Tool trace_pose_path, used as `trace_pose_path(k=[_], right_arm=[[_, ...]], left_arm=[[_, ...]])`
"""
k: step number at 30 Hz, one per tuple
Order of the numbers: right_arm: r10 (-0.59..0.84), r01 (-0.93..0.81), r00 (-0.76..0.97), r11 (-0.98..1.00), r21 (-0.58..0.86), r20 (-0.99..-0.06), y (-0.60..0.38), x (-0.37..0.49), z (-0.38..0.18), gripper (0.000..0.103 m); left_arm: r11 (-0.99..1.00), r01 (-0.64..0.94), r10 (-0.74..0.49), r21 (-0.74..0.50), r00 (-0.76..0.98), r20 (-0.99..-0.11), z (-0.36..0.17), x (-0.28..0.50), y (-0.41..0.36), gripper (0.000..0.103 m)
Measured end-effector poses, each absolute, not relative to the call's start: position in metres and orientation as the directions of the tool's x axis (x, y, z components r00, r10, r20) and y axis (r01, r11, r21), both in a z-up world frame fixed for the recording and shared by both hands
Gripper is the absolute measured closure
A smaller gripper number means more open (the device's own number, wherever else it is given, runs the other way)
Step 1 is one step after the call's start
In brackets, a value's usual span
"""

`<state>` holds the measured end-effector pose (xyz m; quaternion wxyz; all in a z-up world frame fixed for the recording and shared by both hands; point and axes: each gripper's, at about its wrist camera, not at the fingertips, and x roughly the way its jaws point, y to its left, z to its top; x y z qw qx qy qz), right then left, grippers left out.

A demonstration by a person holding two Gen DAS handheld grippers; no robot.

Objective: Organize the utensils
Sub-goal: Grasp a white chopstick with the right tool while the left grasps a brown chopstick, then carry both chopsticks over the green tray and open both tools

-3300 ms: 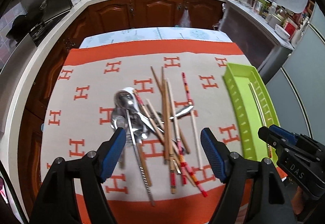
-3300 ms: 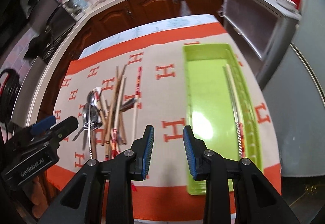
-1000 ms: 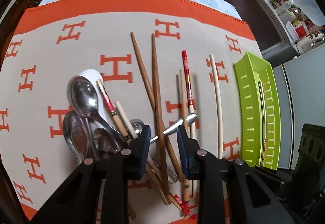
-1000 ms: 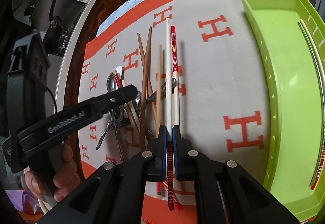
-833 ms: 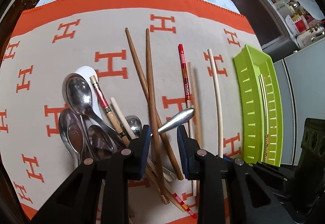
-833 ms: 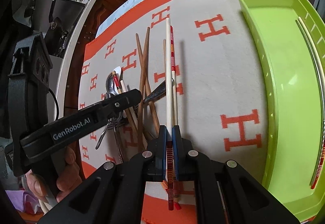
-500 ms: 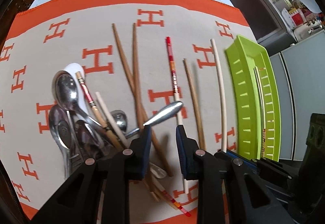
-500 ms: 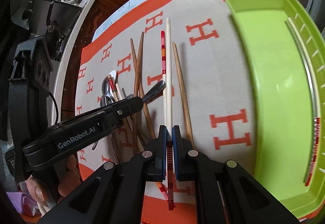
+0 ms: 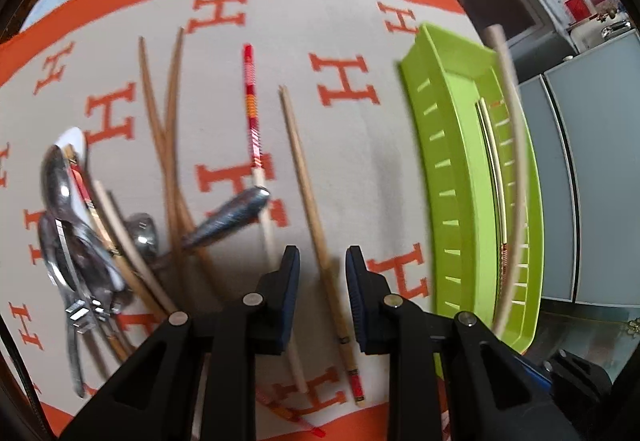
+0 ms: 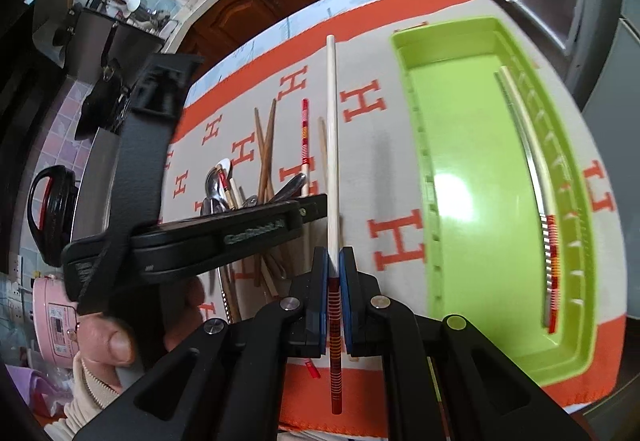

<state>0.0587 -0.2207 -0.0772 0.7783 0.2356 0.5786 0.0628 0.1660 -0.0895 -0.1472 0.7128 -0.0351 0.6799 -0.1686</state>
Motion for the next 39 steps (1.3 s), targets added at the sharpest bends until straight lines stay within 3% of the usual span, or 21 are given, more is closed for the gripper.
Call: trace_pose_path(k=[8, 9, 10, 11, 21, 32, 36, 39], right_arm=[[0.359, 0.209, 0.346, 0.871, 0.444, -0.867, -0.242, 0.045, -0.070, 0.097], [0.355, 0.213, 0.349, 0.871, 0.442, -0.867, -0.244, 0.043, -0.070, 0.097], [0.355, 0.217, 0.350, 0.869, 0.444, -0.867, -0.246, 0.041, -0.070, 0.097], [0.356, 0.223, 0.351, 0.866, 0.447, -0.866, -0.249, 0.039, -0.070, 0.097], [0.313, 0.241, 0.369, 0.877, 0.415, -0.875, -0.265, 0.034, -0.069, 0.097], [0.032, 0.258, 0.298, 0.959, 0.113, -0.954, -0.300, 0.054, -0.089, 0.097], [-0.024, 0.251, 0.250, 0.967, 0.040, -0.968, -0.313, 0.062, -0.116, 0.097], [-0.003, 0.263, 0.244, 0.963, 0.063, -0.970, -0.321, 0.061, -0.123, 0.093]], left_arm=[[0.957, 0.185, -0.228, -0.222, 0.013, -0.974, -0.161, 0.161, -0.116, 0.082], [0.961, 0.189, -0.213, -0.204, 0.028, -0.977, -0.160, 0.159, -0.119, 0.083], [0.965, 0.192, -0.192, -0.181, 0.043, -0.980, -0.160, 0.158, -0.121, 0.095], [0.968, 0.197, -0.172, -0.157, 0.058, -0.983, -0.161, 0.155, -0.126, 0.098], [0.944, 0.134, -0.305, -0.301, 0.015, -0.952, -0.148, 0.141, -0.104, 0.099], [0.890, 0.203, -0.422, -0.408, 0.030, -0.906, -0.096, 0.125, -0.140, 0.099], [0.884, 0.221, -0.429, -0.412, 0.036, -0.902, -0.088, 0.129, -0.160, 0.099], [0.883, 0.224, -0.431, -0.412, 0.040, -0.902, -0.085, 0.134, -0.166, 0.099]])
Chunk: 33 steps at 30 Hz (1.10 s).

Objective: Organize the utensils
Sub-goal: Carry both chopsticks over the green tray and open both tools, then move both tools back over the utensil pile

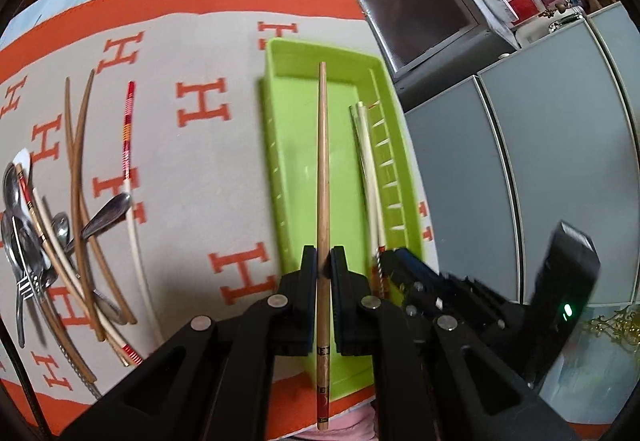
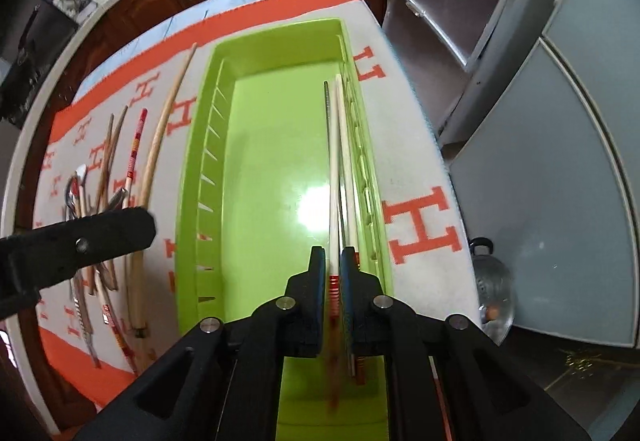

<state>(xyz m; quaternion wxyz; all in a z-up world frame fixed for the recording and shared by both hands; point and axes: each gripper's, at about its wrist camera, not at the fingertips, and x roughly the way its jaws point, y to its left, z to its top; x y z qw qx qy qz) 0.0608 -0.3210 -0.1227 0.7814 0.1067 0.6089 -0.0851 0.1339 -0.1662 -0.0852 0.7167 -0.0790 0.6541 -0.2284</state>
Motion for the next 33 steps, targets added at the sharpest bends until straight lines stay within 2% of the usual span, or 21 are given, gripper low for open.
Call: trace_pose_path(k=[4, 10, 12, 14, 19, 21, 23, 25, 33], right_arm=[[0.022, 0.304, 0.317, 0.945, 0.124, -0.948, -0.327, 0.050, -0.105, 0.087], [0.002, 0.363, 0.400, 0.918, 0.161, -0.917, -0.341, 0.032, -0.073, 0.084], [0.001, 0.379, 0.413, 0.909, 0.173, -0.911, -0.345, 0.028, -0.068, 0.083], [-0.001, 0.390, 0.421, 0.903, 0.181, -0.907, -0.349, 0.024, -0.061, 0.083], [0.007, 0.404, 0.444, 0.891, 0.207, -0.896, -0.352, 0.011, -0.046, 0.083], [0.014, 0.399, 0.449, 0.892, 0.215, -0.893, -0.351, 0.008, -0.042, 0.083], [0.019, 0.390, 0.447, 0.896, 0.214, -0.895, -0.347, 0.005, -0.041, 0.083], [0.032, 0.379, 0.444, 0.899, 0.220, -0.895, -0.341, 0.003, -0.042, 0.083], [0.092, 0.320, 0.412, 0.917, 0.239, -0.906, -0.310, 0.010, -0.057, 0.083]], left_arm=[[0.886, 0.224, -0.426, -0.406, 0.047, -0.904, -0.086, 0.137, -0.175, 0.099], [0.887, 0.246, -0.414, -0.391, 0.045, -0.909, -0.097, 0.144, -0.199, 0.098], [0.887, 0.253, -0.409, -0.387, 0.037, -0.912, -0.100, 0.141, -0.200, 0.091], [0.891, 0.261, -0.395, -0.370, 0.047, -0.918, -0.101, 0.137, -0.200, 0.078], [0.898, 0.274, -0.371, -0.344, 0.055, -0.927, -0.098, 0.131, -0.193, 0.073], [0.901, 0.282, -0.360, -0.328, 0.066, -0.931, -0.094, 0.126, -0.185, 0.066], [0.905, 0.292, -0.348, -0.310, 0.088, -0.933, -0.089, 0.122, -0.177, 0.053], [0.911, 0.297, -0.331, -0.284, 0.117, -0.936, -0.084, 0.117, -0.167, 0.048], [0.935, 0.271, -0.288, -0.227, 0.210, -0.934, -0.073, 0.101, -0.118, 0.040]])
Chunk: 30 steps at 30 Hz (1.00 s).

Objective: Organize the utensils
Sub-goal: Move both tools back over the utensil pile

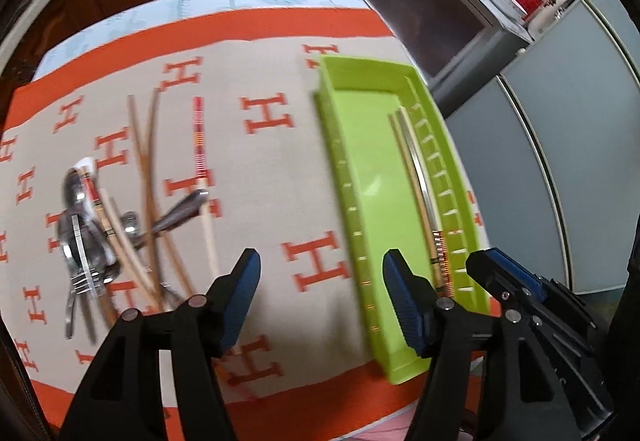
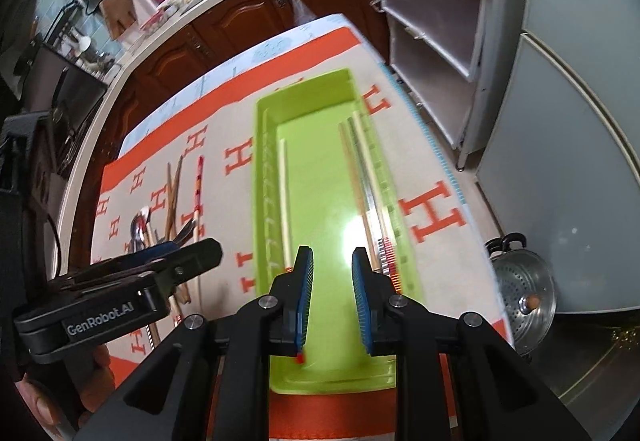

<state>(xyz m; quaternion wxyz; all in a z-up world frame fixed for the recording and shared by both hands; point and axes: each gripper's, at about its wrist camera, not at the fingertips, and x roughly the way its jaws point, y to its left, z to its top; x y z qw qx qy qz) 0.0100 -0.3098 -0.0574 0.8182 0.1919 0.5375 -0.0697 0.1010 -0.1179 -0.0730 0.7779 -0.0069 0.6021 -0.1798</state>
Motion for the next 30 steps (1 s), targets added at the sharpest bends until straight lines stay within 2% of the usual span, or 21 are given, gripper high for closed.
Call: trace_pose_path(k=[2, 6, 11, 17, 21, 30], right_arm=[[0.109, 0.302, 0.406, 0.921, 0.245, -0.907, -0.300, 0.013, -0.061, 0.083], [0.144, 0.262, 0.398, 0.929, 0.262, -0.906, -0.282, 0.018, -0.062, 0.083], [0.166, 0.224, 0.386, 0.937, 0.267, -0.907, -0.261, 0.028, -0.062, 0.082], [0.185, 0.169, 0.369, 0.951, 0.261, -0.911, -0.233, 0.041, -0.060, 0.077], [0.182, 0.141, 0.363, 0.959, 0.247, -0.914, -0.215, 0.054, -0.057, 0.066], [0.265, 0.075, 0.309, 0.951, 0.302, -0.913, -0.176, 0.095, -0.070, 0.066]], left_arm=[[0.941, 0.263, -0.275, -0.212, 0.232, -0.933, -0.070, 0.098, -0.105, 0.034], [0.949, 0.253, -0.257, -0.189, 0.273, -0.927, -0.064, 0.091, -0.082, 0.030], [0.962, 0.207, -0.239, -0.179, 0.314, -0.919, -0.058, 0.089, -0.044, 0.030], [0.974, 0.158, -0.212, -0.163, 0.372, -0.904, -0.049, 0.090, -0.004, 0.030], [0.981, 0.129, -0.188, -0.148, 0.400, -0.897, -0.046, 0.091, 0.015, 0.030], [0.985, 0.063, -0.174, -0.162, 0.358, -0.917, -0.061, 0.109, 0.037, 0.030]])
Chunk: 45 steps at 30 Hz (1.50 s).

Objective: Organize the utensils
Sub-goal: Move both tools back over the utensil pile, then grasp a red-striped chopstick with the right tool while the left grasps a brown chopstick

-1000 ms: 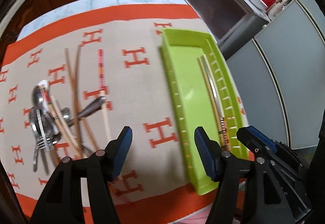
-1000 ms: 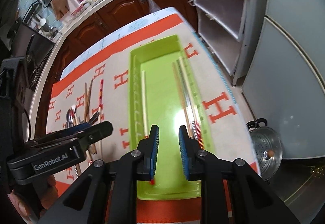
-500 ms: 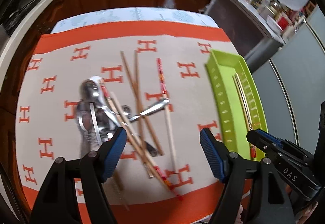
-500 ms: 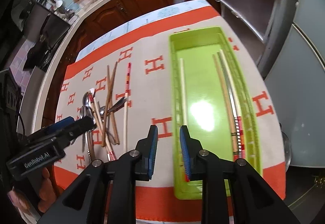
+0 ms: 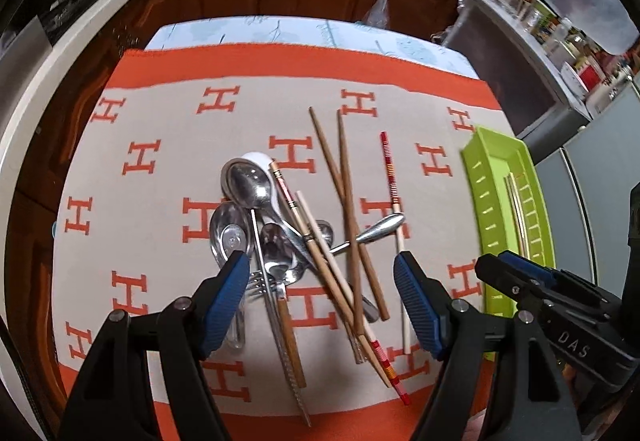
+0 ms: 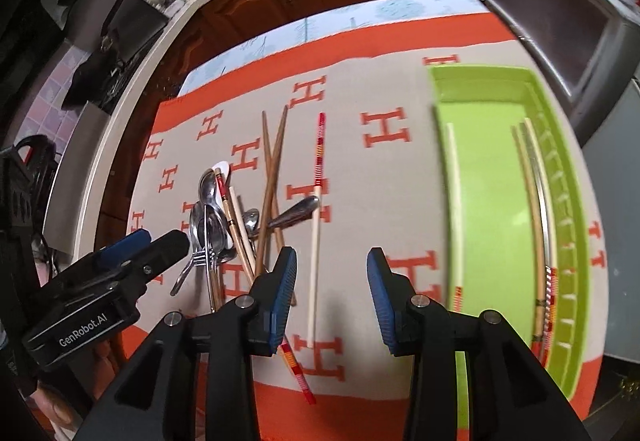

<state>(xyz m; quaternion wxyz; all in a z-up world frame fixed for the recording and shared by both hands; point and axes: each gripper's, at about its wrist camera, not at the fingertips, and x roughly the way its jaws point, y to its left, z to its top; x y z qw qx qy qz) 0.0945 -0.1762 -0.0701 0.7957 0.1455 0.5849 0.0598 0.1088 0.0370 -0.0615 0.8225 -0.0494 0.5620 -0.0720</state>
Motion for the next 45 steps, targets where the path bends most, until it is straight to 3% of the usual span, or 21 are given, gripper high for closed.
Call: trace_pose_path(k=[9, 17, 23, 36, 38, 45], right_arm=[[0.295, 0.102, 0.209, 0.942, 0.321, -0.932, -0.165, 0.133, -0.114, 0.066], [0.311, 0.130, 0.167, 0.934, 0.333, -0.936, -0.168, 0.142, -0.138, 0.067], [0.316, 0.132, 0.161, 0.932, 0.338, -0.935, -0.172, 0.143, -0.142, 0.068], [0.323, 0.121, 0.139, 0.933, 0.339, -0.936, -0.164, 0.143, -0.151, 0.073], [0.321, 0.117, 0.135, 0.934, 0.337, -0.937, -0.162, 0.144, -0.152, 0.074], [0.311, 0.099, 0.116, 0.941, 0.322, -0.943, -0.151, 0.149, -0.157, 0.074]], left_arm=[[0.972, 0.083, -0.236, -0.221, 0.302, -0.924, -0.080, 0.147, 0.031, 0.031], [0.964, 0.132, -0.252, -0.230, 0.192, -0.948, -0.111, 0.182, 0.000, 0.071], [0.968, 0.140, -0.230, -0.210, 0.144, -0.962, -0.129, 0.191, -0.011, 0.087], [0.972, 0.141, -0.200, -0.185, 0.097, -0.975, -0.155, 0.199, -0.021, 0.089], [0.973, 0.128, -0.203, -0.190, 0.102, -0.974, -0.156, 0.200, -0.019, 0.095], [0.964, 0.046, -0.266, -0.262, 0.128, -0.955, -0.149, 0.194, 0.006, 0.097]])
